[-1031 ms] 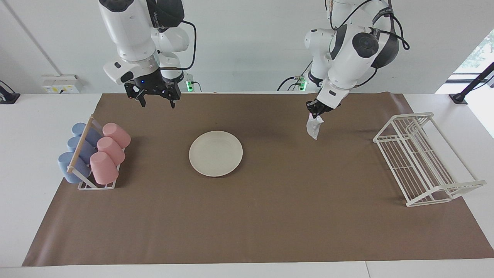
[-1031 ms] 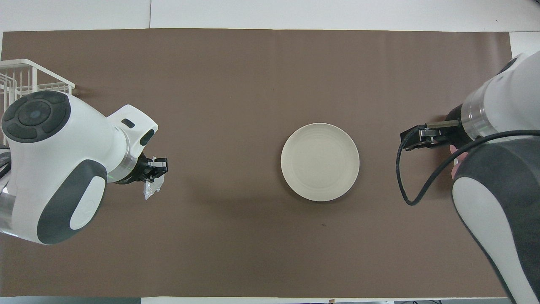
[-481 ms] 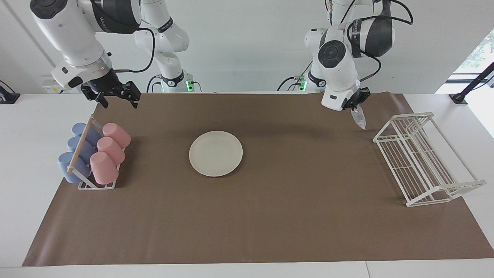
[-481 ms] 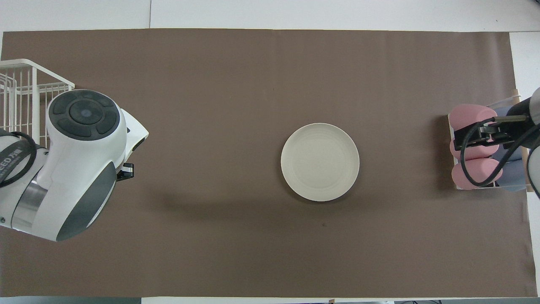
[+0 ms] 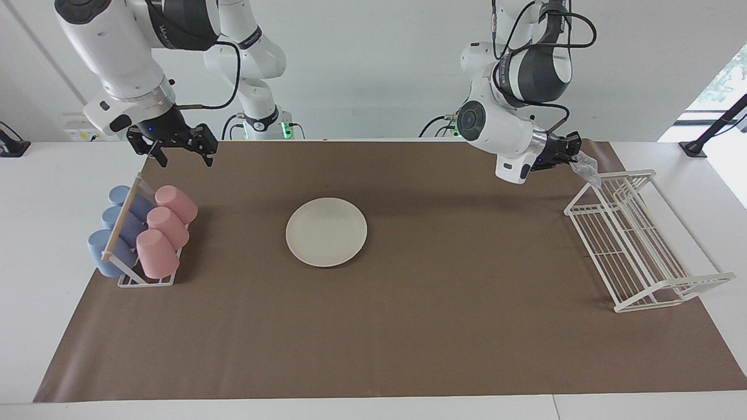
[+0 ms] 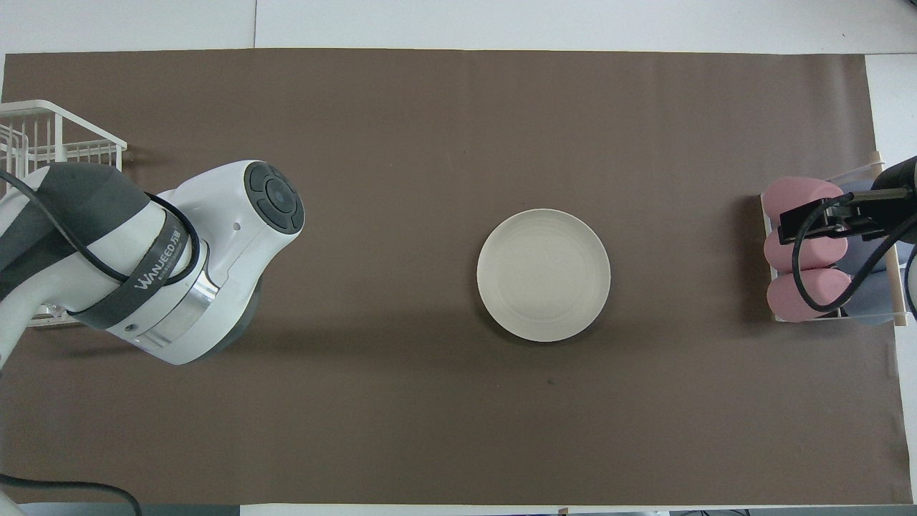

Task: Wipe plate with sponge

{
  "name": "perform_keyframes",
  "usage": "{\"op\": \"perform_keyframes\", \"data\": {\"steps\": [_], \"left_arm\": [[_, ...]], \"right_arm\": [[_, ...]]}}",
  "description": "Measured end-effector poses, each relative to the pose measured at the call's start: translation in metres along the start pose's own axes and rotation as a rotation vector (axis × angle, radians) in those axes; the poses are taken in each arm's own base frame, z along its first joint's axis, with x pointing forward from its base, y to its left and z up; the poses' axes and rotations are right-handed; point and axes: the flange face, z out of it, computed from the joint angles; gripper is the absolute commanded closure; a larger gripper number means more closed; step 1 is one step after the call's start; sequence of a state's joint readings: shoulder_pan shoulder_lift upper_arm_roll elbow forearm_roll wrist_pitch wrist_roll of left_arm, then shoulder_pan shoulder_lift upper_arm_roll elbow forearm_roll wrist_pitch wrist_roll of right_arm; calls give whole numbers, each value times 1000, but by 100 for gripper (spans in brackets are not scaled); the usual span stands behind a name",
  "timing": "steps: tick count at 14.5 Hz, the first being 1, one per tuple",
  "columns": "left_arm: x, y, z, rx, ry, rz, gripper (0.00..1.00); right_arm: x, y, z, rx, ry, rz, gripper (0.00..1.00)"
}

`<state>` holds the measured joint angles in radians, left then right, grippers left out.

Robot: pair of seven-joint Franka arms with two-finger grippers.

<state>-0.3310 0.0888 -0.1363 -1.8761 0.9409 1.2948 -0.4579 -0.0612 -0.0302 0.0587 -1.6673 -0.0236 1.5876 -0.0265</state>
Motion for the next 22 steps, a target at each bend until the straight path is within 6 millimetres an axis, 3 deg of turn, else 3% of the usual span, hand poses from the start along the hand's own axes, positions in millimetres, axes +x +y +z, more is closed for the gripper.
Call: {"op": "perform_keyframes", "data": {"steps": [5, 8, 10, 13, 20, 21, 22], "left_arm": [[58, 26, 54, 236, 14, 32, 100], [99, 33, 85, 219, 29, 28, 100], [114, 30, 101, 184, 47, 20, 100], [120, 27, 113, 158, 57, 15, 100], [119, 37, 109, 73, 58, 23, 99], [119, 38, 109, 71, 59, 23, 67], [120, 38, 110, 69, 60, 23, 20]], "right_arm": [[4, -7, -3, 16, 18, -48, 0], [6, -8, -2, 22, 17, -49, 0], [7, -8, 0, 22, 14, -49, 0], [7, -8, 0, 22, 10, -49, 0], [6, -9, 0, 23, 8, -52, 0], [6, -11, 0, 23, 8, -53, 0], [6, -12, 0, 23, 8, -52, 0]]}}
